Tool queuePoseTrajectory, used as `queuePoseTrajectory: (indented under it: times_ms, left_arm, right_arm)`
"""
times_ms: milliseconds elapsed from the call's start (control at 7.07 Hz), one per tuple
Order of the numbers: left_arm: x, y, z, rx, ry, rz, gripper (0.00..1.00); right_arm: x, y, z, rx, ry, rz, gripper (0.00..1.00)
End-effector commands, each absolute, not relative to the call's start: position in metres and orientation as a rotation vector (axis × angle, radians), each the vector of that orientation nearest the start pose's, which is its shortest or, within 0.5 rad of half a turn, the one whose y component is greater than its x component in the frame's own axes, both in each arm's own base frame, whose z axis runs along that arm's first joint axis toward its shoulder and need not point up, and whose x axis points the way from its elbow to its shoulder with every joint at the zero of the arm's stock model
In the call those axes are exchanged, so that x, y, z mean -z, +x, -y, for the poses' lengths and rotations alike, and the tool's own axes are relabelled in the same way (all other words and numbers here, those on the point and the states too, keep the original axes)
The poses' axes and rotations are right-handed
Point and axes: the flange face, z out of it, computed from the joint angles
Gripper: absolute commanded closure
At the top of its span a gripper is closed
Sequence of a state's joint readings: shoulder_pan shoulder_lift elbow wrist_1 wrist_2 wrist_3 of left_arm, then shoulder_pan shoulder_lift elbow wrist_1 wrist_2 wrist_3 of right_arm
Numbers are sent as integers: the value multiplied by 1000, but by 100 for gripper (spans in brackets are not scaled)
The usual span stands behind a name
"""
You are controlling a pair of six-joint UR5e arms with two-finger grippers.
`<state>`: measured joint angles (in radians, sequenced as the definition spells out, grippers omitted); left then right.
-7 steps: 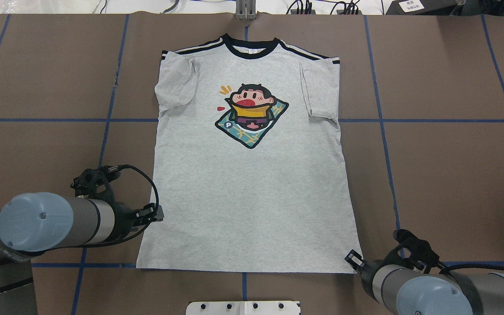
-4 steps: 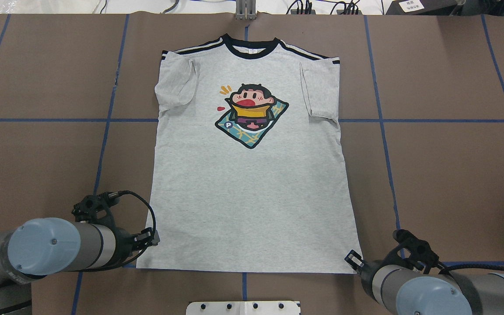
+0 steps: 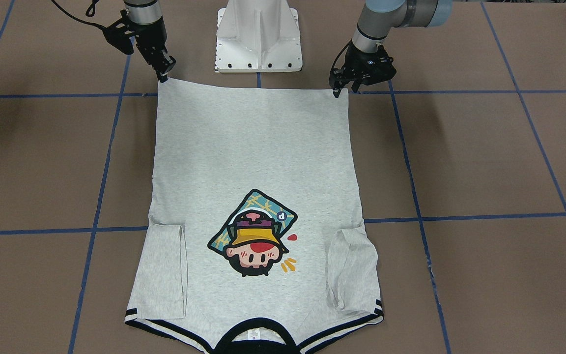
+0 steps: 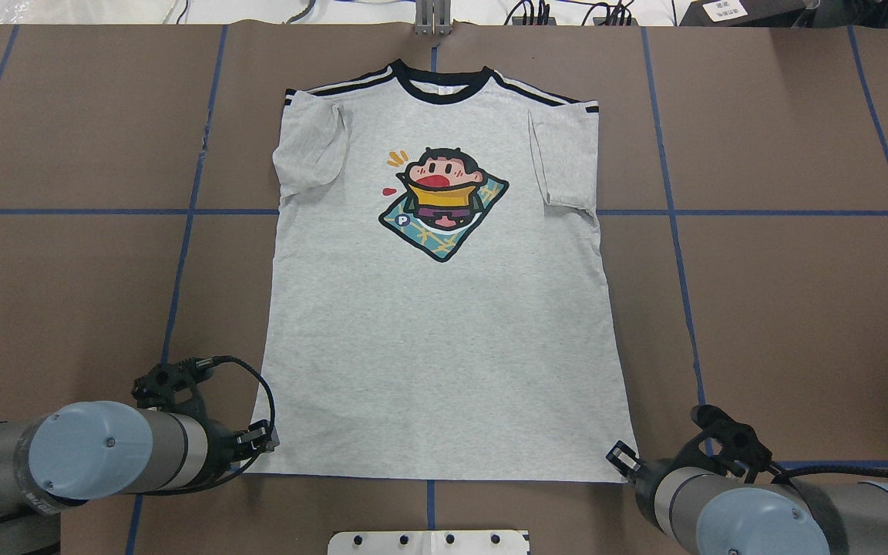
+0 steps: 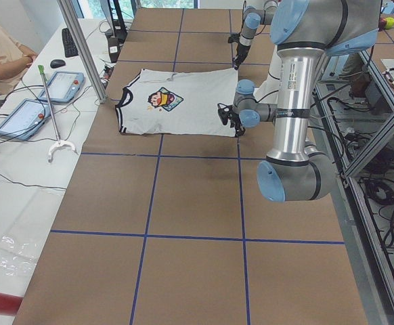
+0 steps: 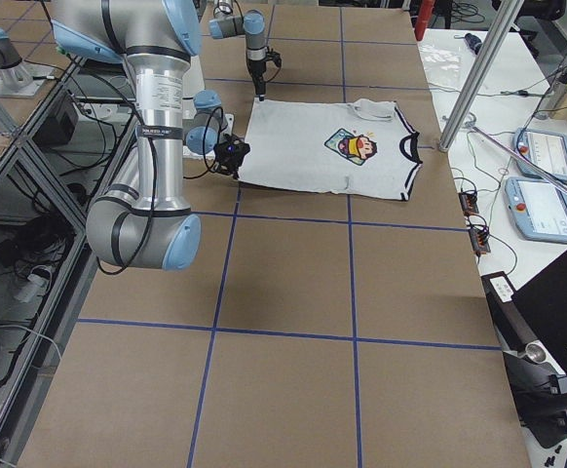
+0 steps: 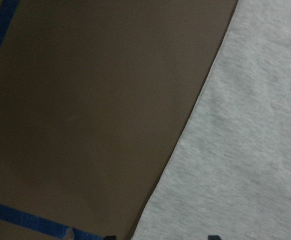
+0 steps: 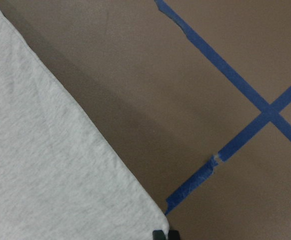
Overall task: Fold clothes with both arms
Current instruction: 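Grasp both bottom hem corners with the left and right grippers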
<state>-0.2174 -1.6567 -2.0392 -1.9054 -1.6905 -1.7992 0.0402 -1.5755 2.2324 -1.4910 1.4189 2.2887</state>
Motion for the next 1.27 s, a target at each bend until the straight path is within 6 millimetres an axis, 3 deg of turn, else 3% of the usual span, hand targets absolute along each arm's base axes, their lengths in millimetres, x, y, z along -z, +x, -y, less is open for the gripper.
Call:
queuePoseTrajectory:
  times_ms: [0, 424, 1132]
  left_arm:
    - [-375, 476, 228, 361, -123, -870, 38]
    - [-365, 472, 226, 357, -126, -891, 39]
    - [-372, 478, 217, 340, -134, -874, 45]
  right_arm:
    - [-353, -443, 166, -777, -111, 763, 100]
    - [-353, -442, 167, -778, -111, 764, 100]
    - [-353, -442, 166, -777, -111, 763, 100]
